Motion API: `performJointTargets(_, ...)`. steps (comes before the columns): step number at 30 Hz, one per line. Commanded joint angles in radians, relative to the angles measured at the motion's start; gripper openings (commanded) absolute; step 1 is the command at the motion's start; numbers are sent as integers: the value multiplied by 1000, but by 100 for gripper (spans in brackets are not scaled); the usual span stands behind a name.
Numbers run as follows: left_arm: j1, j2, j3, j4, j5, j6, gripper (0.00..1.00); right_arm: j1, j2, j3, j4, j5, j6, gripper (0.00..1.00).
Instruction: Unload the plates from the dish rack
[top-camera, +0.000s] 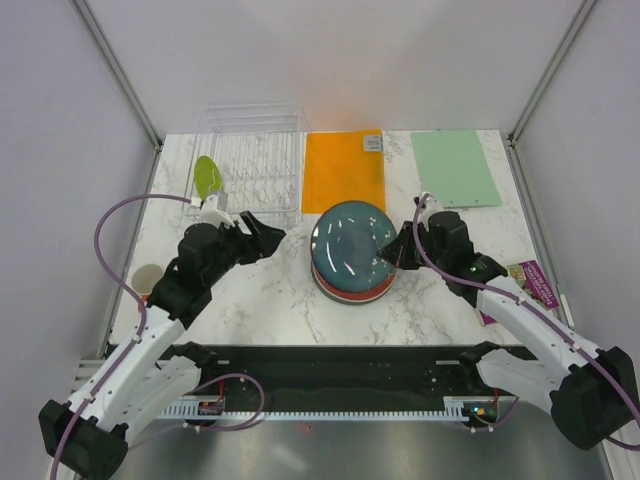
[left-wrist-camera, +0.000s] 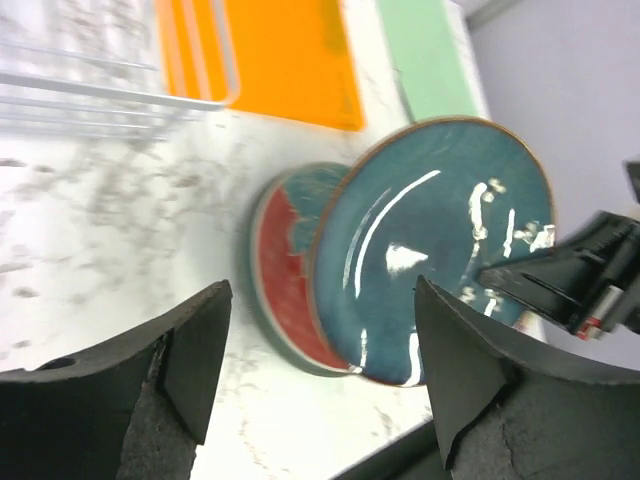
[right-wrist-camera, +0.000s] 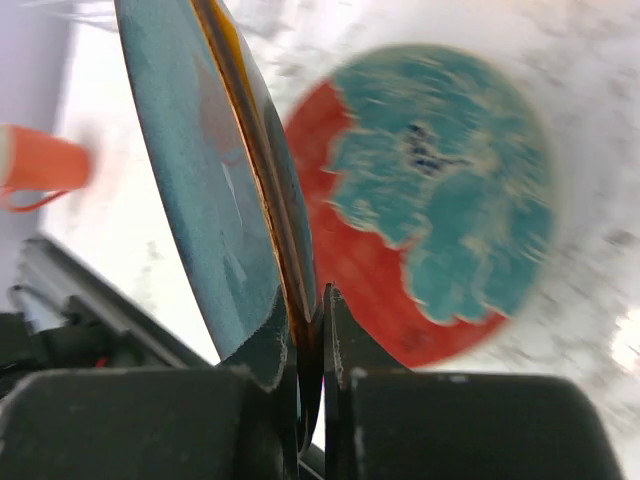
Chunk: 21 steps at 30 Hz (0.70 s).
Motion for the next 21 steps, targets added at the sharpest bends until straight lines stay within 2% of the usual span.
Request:
performJointTargets(1,2,-73,19,-159,-252,137,80,-41,-68,50,17,84,-43,0)
performJointTargets(8,2,-167,-11,-197,-298,164,81,-111,18,8,58,5,-34,0)
performJointTargets(21,2,-166,0,-233,-341,194,81,-141,150,-66,250,-224,85,0)
